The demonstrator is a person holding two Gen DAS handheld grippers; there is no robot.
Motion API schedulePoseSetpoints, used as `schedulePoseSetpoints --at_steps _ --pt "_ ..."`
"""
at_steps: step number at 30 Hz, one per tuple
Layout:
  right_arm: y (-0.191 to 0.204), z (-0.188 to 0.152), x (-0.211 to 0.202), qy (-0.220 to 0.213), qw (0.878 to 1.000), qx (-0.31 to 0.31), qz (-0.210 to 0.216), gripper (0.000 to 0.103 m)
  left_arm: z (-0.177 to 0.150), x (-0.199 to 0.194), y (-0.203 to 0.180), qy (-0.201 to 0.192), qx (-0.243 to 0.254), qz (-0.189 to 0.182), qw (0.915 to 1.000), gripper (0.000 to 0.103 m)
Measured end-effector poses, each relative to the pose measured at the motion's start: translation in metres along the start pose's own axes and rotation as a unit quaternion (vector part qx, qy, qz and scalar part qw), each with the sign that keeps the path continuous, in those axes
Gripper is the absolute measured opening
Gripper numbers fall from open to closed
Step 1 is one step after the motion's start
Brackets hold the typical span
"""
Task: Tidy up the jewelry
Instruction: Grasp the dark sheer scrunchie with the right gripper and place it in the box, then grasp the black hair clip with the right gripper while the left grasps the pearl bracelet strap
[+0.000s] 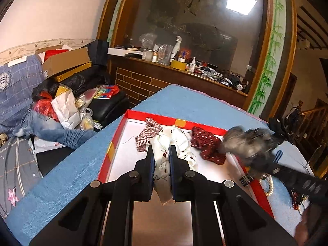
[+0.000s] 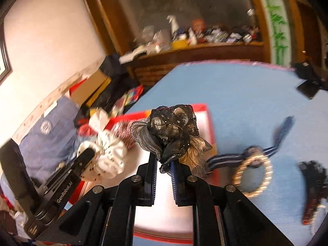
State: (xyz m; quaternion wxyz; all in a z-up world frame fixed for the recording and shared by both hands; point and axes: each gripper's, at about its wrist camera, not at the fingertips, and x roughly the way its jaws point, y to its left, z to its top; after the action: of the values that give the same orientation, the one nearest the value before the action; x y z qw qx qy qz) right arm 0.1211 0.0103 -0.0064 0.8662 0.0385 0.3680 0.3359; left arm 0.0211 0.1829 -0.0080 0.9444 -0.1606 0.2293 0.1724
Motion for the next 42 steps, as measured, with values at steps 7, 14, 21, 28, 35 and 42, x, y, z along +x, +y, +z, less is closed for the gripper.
schedulePoseSetpoints --at_steps 7,14,21,28,35,42 --pt "0.011 -0.003 0.041 0.046 0.999 -0.01 -0.003 0.015 -0.002 0.015 0.007 0.033 -0.016 0.013 0.9992 0.011" --pt "0.013 -0.007 0.055 0.061 0.997 -0.035 -0.031 0.023 -0.003 0.018 0.006 0.041 -0.011 0.022 0.9988 0.032" --pt "0.011 -0.005 0.047 0.055 0.998 -0.037 -0.024 0.045 -0.002 0.009 0.006 0.017 -0.012 0.031 0.9993 0.049" --pt "0.008 0.001 0.012 0.017 1.0 -0.022 -0.001 0.049 0.001 -0.012 0.005 -0.04 -0.011 0.046 0.9981 0.054" --pt "-0.026 0.001 -0.042 -0.029 1.0 0.009 -0.006 0.049 0.001 -0.027 0.001 -0.073 0.002 0.056 0.9958 0.054" --pt "-0.112 -0.008 -0.11 -0.069 0.993 0.058 -0.071 0.048 -0.005 -0.045 -0.039 -0.044 0.038 0.014 0.9982 0.054"
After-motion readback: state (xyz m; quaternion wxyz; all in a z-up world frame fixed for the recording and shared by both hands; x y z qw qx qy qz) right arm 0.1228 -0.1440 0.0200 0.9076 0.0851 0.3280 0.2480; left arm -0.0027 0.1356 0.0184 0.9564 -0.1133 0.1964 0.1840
